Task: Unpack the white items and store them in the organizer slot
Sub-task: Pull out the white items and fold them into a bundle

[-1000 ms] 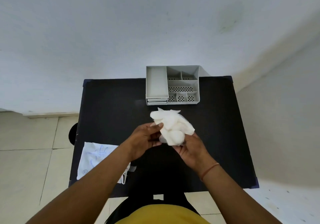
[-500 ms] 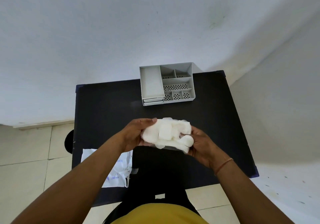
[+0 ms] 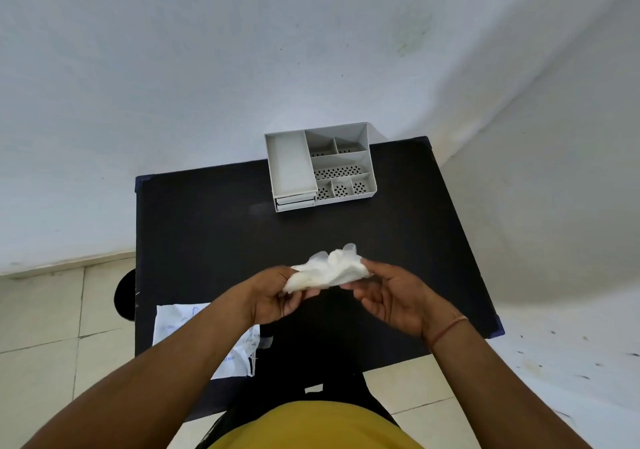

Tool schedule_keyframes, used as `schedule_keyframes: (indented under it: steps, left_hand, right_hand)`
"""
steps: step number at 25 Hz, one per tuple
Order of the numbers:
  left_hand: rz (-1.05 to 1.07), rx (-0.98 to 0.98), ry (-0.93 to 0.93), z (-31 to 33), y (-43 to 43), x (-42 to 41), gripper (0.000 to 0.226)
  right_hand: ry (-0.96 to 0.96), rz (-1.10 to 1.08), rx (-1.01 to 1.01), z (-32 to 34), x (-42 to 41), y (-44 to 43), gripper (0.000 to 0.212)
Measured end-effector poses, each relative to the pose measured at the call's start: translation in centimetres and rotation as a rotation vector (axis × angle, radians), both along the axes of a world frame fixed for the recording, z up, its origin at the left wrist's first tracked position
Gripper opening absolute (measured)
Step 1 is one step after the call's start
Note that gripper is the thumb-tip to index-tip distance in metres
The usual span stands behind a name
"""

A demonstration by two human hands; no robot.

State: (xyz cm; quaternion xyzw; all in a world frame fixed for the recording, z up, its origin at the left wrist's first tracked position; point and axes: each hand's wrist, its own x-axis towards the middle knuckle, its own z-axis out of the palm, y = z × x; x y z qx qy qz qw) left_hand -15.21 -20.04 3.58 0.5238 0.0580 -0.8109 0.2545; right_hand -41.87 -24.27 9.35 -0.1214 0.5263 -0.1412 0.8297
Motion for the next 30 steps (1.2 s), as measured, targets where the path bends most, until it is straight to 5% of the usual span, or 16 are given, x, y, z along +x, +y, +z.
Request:
schedule_keyframes:
  steps: [4,7,10,15,19,23,30]
  left_hand:
    - [-0.138,-0.092,-0.072,0.2,0.8,-1.1,0.030]
    - [-0.225,-0.240,-0.054,0.9,0.7,-0.6,0.065]
    - [-0.168,-0.339,0.091,1.6,-0.1,-0.3,0.048]
    - [-0.353,-0.481,-0.183,2.1,-1.3,-0.5,0.034]
    - [-0.213,-0.391,-0.092,2.4,-2.0,-0.3,0.057]
    - [-0.105,-0.321,-0.030,2.4,-2.4,0.3,0.038]
    - [-0.180,-0.507,0.042,2.2,-2.8,0.6,0.058]
  right_hand:
    - [0.211,0.077,-0.070,-0.4,-0.2,0.8,0.037]
    - [0.235,0.085,-0.136,-0.5,-0.2,0.8,0.030]
    - [0.238,0.089,-0.217,-0.7,-0.4,0.3,0.031]
    - [0.077,0.211,-0.275,-0.4,-0.7,-0.3,0.035]
    - [0.064,0.120,-0.304,-1.2,-0.2,-0.1,0.030]
    - [-0.012,0.034,-0.229,-1.5,-0.3,-0.1,0.042]
    - [-0.116,0.069,-0.205,-0.8,-1.7,-0.3,0.035]
